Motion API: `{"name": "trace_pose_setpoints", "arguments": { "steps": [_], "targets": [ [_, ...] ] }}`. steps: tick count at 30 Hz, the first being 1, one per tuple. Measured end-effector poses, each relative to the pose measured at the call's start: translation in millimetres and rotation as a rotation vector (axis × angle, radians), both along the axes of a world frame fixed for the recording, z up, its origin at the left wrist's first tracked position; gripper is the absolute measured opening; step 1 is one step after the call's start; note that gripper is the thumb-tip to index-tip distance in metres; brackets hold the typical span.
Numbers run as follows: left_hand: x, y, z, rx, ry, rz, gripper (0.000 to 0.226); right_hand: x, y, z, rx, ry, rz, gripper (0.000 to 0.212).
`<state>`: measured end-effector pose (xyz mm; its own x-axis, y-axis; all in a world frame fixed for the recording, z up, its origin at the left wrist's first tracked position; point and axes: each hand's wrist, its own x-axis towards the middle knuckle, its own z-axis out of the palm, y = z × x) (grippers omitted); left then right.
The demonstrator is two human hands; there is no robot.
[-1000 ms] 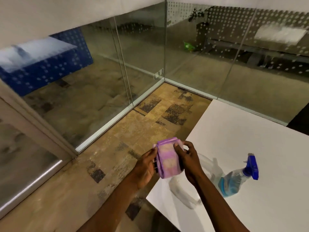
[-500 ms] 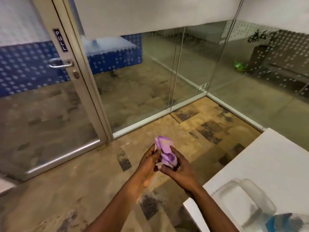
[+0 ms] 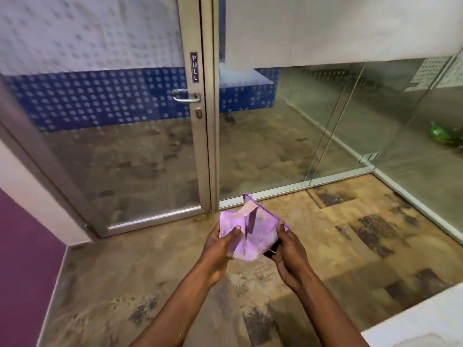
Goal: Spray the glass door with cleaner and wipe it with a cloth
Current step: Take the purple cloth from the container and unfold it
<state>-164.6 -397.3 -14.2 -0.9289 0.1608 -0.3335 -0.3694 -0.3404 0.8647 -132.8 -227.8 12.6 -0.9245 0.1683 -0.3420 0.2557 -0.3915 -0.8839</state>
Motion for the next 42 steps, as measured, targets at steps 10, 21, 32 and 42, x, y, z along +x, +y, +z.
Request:
{"name": "trace_pose_setpoints", "arguments": {
  "steps": [10,21,32,42],
  "targets": [
    [-29.5,-102.4,17.4,0.220,-0.001,0.217,0.041,-59.4,-81.6,-5.2,-0.542,-0.097,-0.035,0.030],
    [-91.5,-197.4,36.7,-0.424,0.159,0.532,0.021,-163.4,-162.7,6.4,-0.217,-0.010,0.300,0.036],
    [-238.1,-296.3,75.5,-0.759,0.024,0.687,0.054,-314.7,-226.2,43.4,0.212,0.346,0.439,0.040],
    [-327.2,-332.5,78.3,-0.791,0.164,0.707,0.017,-425.6,-262.0,16.3,0.260,0.224,0.460,0.052]
  ]
}}
